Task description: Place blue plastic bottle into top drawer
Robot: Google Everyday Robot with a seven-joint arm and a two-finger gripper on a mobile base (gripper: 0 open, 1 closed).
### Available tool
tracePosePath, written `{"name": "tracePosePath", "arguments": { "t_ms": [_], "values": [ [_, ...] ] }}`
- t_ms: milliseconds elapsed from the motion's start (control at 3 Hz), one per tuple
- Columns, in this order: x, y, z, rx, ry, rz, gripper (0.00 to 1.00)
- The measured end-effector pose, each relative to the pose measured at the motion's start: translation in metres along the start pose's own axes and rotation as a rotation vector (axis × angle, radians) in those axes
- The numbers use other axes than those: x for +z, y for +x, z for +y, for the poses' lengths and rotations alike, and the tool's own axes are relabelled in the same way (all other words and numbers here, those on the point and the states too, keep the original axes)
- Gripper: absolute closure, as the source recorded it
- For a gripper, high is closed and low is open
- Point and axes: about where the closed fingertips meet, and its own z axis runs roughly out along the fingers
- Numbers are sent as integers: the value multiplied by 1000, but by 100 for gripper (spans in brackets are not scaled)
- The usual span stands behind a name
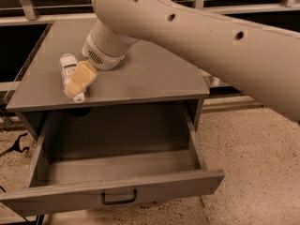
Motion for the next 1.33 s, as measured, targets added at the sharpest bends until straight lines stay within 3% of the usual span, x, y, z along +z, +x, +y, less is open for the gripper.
{"name": "tracePosePath", "arguments": {
  "t_ms": [1000,1333],
  "values": [
    [38,-34,24,-4,-21,3,0],
    [53,-41,32,2,23,65,0]
  ]
}}
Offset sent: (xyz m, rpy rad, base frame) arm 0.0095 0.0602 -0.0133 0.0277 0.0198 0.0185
